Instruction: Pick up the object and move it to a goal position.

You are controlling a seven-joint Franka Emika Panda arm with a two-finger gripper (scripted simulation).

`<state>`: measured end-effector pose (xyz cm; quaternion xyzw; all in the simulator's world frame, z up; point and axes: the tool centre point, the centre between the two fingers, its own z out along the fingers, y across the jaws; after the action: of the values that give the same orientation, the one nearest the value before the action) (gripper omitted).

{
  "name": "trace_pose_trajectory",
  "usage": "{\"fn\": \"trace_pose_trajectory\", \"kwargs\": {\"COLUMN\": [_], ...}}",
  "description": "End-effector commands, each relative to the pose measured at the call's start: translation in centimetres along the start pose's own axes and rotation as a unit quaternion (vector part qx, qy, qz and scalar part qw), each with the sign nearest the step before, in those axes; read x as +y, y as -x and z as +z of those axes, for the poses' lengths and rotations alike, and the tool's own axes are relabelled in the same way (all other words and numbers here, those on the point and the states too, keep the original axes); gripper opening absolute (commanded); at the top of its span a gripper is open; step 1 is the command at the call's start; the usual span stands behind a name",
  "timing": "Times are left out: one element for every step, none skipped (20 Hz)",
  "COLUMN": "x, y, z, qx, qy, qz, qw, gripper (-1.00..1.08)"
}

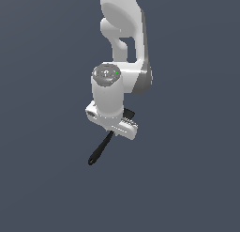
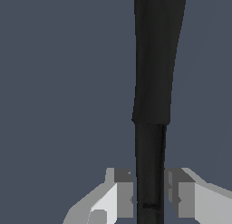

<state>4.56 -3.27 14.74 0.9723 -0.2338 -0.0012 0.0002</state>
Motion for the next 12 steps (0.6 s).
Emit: {"fn": "trace_pose_trajectory", "kwargs": {"x": [1.0, 1.4, 1.8, 2.2, 2.6, 3.0, 3.4, 3.8, 4.2, 4.6, 4.9, 5.3], "y": [-0.6, -0.8, -1.0, -1.3, -1.5, -1.7, -2.0, -2.2, -2.5, -2.7, -2.9, -3.2], "z": [-3.0, -4.2, -5.3, -6.5, -7.6, -8.8, -9.9, -11.0, -12.1, -13.2, -14.3, -15.4], "qx": [0.001, 0.001, 0.001, 0.001, 0.001, 0.001, 0.001, 0.001, 0.001, 0.001, 0.001, 0.001], "qy": [0.0, 0.0, 0.0, 0.0, 0.0, 0.0, 0.0, 0.0, 0.0, 0.0, 0.0, 0.0], "qz": [0.0, 0.0, 0.0, 0.0, 0.0, 0.0, 0.0, 0.0, 0.0, 0.0, 0.0, 0.0], "qw": [1.0, 1.0, 1.0, 1.0, 1.0, 1.0, 1.0, 1.0, 1.0, 1.0, 1.0, 1.0], "gripper": [-1.0, -1.0, -1.0, -1.0, -1.0, -1.0, -1.0, -1.0, -1.0, -1.0, -1.0, -1.0]}}
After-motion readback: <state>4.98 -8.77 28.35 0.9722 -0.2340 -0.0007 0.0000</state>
